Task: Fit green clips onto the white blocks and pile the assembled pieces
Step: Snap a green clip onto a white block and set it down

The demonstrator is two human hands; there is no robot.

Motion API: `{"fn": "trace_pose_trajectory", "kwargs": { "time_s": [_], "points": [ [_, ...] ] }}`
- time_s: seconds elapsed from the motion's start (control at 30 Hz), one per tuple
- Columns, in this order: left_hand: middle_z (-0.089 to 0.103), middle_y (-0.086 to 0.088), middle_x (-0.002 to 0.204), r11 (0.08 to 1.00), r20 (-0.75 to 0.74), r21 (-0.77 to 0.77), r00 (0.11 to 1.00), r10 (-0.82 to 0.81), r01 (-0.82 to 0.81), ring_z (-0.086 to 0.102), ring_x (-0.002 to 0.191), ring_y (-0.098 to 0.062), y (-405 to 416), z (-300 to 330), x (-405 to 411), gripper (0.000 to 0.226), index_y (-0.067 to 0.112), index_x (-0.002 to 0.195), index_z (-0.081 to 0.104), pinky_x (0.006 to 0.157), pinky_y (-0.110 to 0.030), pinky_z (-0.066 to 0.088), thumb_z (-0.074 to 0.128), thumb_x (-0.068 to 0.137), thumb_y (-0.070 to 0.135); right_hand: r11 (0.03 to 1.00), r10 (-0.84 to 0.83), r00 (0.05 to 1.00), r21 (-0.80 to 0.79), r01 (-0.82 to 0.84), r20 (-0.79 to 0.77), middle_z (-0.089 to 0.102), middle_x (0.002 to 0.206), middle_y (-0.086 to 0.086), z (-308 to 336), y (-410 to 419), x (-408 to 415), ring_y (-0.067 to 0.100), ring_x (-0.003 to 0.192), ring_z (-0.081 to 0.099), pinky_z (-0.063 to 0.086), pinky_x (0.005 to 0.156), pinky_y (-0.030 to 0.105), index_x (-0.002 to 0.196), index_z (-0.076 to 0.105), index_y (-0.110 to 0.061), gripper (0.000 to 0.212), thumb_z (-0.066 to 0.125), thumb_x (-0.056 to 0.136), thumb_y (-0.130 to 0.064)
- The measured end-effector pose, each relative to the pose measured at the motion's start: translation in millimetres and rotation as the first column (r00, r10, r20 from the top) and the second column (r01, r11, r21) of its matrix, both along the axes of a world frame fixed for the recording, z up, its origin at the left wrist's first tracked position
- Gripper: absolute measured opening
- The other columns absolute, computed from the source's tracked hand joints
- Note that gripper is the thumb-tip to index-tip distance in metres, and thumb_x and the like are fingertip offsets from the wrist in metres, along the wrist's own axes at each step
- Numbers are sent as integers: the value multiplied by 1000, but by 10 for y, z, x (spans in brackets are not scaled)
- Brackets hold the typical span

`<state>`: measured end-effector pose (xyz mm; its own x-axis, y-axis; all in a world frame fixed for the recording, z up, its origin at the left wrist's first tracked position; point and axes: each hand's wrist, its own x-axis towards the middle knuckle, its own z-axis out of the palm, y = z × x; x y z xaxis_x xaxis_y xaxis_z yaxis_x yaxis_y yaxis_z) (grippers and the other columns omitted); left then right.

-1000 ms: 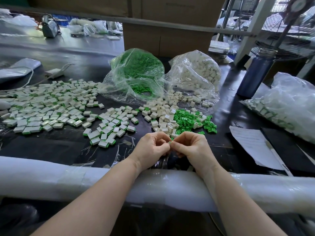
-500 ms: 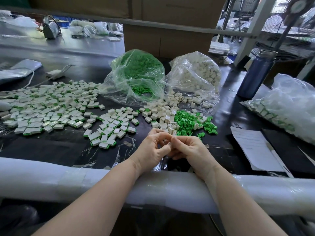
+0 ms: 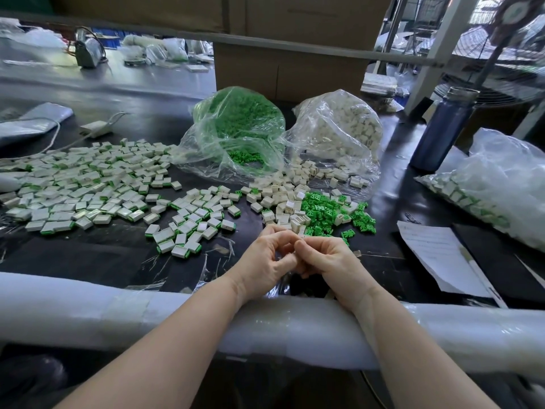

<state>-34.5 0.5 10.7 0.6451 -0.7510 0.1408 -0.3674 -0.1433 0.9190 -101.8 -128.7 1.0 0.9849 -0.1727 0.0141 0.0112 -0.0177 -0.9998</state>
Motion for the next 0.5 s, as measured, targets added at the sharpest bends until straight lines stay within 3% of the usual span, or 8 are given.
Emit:
{"fn": "trace_pose_trajectory", "kwargs": {
  "time_s": [0.13, 0.5],
  "points": [
    [45, -13, 111, 999, 21, 27, 1000, -19, 19, 53, 97, -24, -12, 1, -6, 18, 13, 91, 61, 89, -28, 46, 55, 86, -3, 997, -57, 998, -60, 57, -6, 58, 57, 1, -21, -14, 4, 6, 51, 48, 41, 49, 15, 78, 73, -12, 19, 57, 89, -12],
    [46, -12, 108, 997, 90, 77, 995, -32, 25, 52, 98, -20, -46, -51, 8, 27, 25, 86, 54, 90, -16, 39, 52, 84, -2, 994, -91, 996, -59, 90, -17, 53, 54, 4, -5, -5, -12, 4, 45, 42, 34, 44, 13, 81, 71, 1, 19, 56, 89, -6]
  ]
}}
